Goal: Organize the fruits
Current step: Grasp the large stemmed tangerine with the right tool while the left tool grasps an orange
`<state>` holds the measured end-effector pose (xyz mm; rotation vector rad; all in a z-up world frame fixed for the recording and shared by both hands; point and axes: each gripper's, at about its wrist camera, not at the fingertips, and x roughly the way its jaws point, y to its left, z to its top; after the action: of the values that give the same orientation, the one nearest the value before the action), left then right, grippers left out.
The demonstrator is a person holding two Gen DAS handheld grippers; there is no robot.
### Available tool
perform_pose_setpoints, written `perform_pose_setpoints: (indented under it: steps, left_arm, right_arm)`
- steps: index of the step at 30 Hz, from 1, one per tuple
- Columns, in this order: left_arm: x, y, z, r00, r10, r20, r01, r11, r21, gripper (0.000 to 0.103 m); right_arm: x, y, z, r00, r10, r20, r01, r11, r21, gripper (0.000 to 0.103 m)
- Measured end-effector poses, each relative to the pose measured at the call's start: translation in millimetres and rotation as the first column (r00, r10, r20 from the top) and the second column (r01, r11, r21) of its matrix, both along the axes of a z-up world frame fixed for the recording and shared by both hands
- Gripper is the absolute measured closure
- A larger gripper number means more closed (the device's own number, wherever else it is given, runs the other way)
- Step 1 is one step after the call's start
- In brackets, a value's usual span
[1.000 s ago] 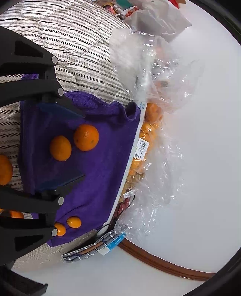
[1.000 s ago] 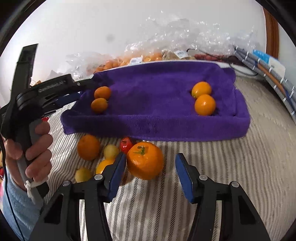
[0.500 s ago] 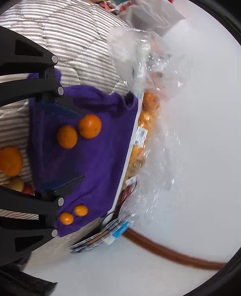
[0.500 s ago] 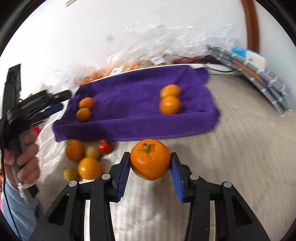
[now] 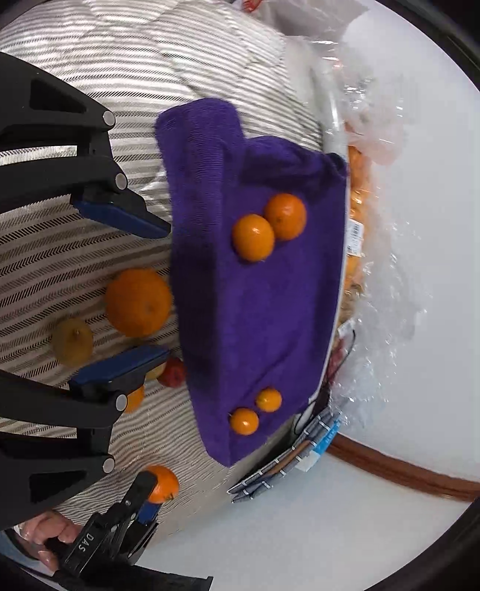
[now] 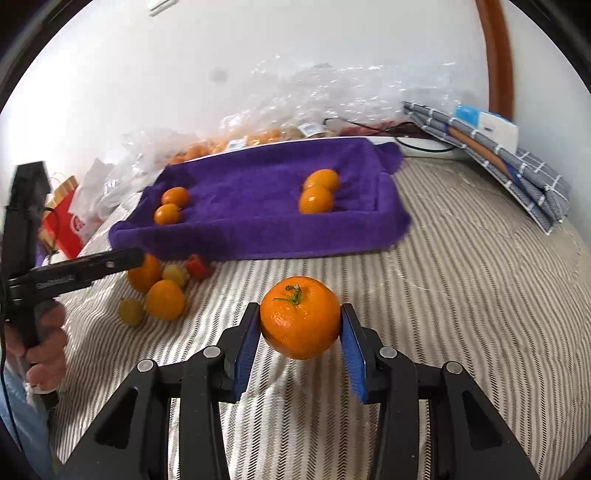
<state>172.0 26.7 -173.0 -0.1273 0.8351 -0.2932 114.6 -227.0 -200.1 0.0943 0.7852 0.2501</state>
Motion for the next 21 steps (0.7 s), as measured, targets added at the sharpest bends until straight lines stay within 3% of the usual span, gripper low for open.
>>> perform_pose_setpoints:
  steps: [6,9,21]
  left_arm:
    - [4.3,-8.2,-10.4,0.999,-0.025,-0.03,0.025,0.999,0.021,0.05]
    - [4.6,-14.8,-11.9,0.999,-0.03,-0.011,0.031,0.998,0.057,0.065]
    - [-2.3,5.3,1.8,0.997,0.024,0.069,-0.021,0.999,-0.048,0.065]
  right_arm:
    - [3.1,-16.7,-1.9,0.999,-0.033,-0.007,0.034,0.996,0.084,0.061]
    - [0.9,-22.6,-1.2,0.999,-0.053,0.001,0.052,0.992,0.111,0.061]
    - [-1.0,-25.1,-0.8,0.999,-0.039,0.011,0.037,0.99,0.133,0.061]
